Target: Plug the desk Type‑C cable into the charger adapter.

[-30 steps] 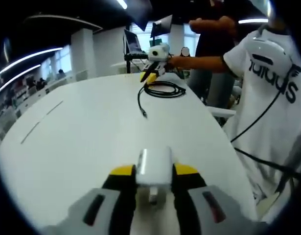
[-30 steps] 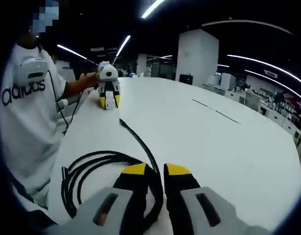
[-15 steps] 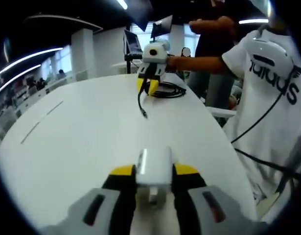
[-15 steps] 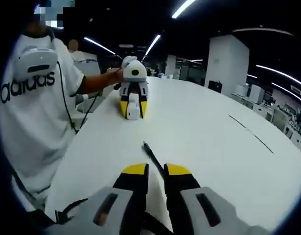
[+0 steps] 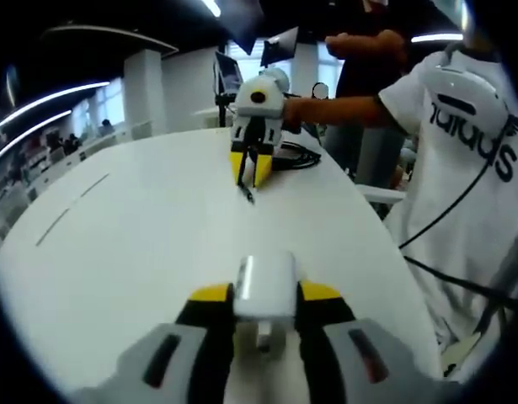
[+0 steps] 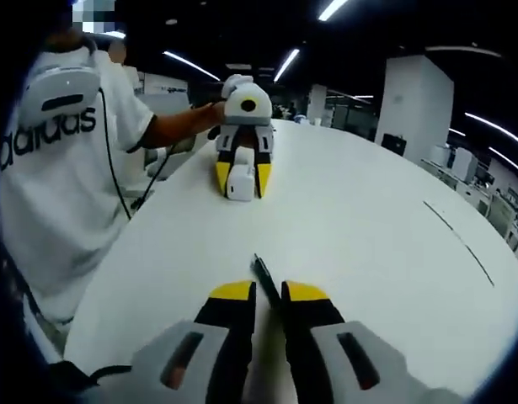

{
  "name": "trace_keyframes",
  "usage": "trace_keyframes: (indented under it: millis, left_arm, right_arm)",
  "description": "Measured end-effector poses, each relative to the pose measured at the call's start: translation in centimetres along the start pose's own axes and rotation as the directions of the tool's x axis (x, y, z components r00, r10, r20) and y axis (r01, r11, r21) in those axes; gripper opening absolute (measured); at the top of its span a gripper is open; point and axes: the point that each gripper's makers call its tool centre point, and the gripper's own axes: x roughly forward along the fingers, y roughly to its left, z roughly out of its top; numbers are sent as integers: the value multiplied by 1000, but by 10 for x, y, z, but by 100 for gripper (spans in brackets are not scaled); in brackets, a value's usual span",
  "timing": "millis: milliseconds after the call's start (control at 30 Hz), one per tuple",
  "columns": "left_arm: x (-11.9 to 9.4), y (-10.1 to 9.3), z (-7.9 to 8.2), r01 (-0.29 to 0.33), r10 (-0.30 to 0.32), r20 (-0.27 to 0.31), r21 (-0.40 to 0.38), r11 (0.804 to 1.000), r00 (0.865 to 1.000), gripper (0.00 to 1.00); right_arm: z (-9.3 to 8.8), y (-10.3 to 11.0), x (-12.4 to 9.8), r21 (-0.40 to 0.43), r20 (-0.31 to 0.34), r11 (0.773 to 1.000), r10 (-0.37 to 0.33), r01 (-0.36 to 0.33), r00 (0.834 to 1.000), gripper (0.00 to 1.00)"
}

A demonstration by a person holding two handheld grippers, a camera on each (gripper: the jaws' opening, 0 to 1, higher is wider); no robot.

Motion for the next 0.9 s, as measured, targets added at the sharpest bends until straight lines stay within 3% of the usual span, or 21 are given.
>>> trace_keyframes:
  millis: [733, 867, 900]
  left_arm:
    - [2, 0, 1, 10, -10, 1, 3, 1000, 1000, 27]
    - [2, 0, 1, 10, -10, 1, 4, 1000, 1000, 27]
    - [2, 0, 1, 11, -11, 0, 5, 1000, 1000, 27]
  right_arm:
    - [1, 5, 12, -13, -30, 997, 73, -73, 997, 3]
    - [1, 5, 13, -25, -34, 997, 74, -75, 997, 2]
    - [1, 5, 13, -64, -52, 996, 62, -65, 997, 2]
